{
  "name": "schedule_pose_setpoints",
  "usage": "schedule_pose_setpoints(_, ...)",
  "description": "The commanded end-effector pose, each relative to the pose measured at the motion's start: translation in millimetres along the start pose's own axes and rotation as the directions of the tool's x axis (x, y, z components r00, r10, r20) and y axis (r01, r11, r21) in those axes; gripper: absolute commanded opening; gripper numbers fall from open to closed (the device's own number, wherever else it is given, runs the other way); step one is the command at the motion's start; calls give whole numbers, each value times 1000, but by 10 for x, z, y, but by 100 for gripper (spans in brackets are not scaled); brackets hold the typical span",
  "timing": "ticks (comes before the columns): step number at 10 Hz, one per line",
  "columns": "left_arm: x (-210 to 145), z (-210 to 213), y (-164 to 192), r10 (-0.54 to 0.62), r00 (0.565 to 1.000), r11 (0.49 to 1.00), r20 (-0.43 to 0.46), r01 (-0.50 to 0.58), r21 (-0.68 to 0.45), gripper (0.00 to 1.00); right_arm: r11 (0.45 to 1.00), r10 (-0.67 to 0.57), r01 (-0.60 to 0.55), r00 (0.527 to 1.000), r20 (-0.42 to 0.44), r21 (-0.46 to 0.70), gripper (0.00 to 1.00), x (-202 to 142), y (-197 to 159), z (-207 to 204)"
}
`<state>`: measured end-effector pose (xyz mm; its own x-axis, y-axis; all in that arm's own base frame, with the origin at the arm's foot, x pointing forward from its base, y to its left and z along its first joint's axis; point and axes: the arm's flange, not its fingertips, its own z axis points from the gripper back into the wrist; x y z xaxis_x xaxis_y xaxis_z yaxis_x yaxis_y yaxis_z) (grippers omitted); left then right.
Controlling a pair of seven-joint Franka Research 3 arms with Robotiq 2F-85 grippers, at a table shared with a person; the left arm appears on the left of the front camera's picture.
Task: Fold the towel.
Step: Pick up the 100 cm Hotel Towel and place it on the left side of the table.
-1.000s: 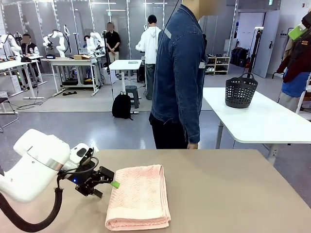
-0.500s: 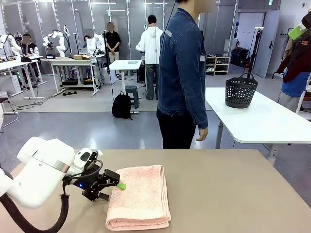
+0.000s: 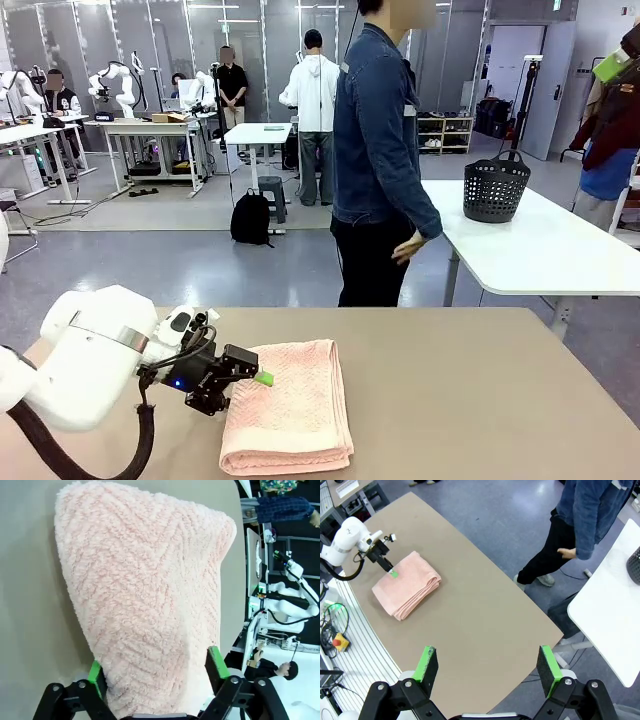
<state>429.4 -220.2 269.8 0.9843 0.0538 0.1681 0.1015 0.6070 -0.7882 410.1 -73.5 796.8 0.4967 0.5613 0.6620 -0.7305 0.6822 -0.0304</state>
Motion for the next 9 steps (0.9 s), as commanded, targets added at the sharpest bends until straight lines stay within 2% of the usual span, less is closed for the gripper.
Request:
schedule_pose_setpoints(1,-6,-60,-44,-23,1000,1000,21,24,-12,40,1000,2,-2,1000,-9,3,100,1,7,10)
schedule_pose_setpoints(2,17,-42,-60,-16,1000,1000,24,17,-22,0,1000,2,-2,1000,-9,3,100,1,7,10)
schedule_pose_setpoints(3,34,-32,-81,-24,999,1000,23,25,-17,35,1000,2,-2,1000,-9,3,100,1,7,10)
schedule_pose_setpoints(4,58,-8,-87,-28,999,1000,26,28,-12,0,1000,2,-2,1000,-9,3,100,1,7,10)
schedule_pose_setpoints(9,153,101,-38,-39,999,999,19,39,-18,0,1000,2,-2,1000,-9,3,100,1,7,10)
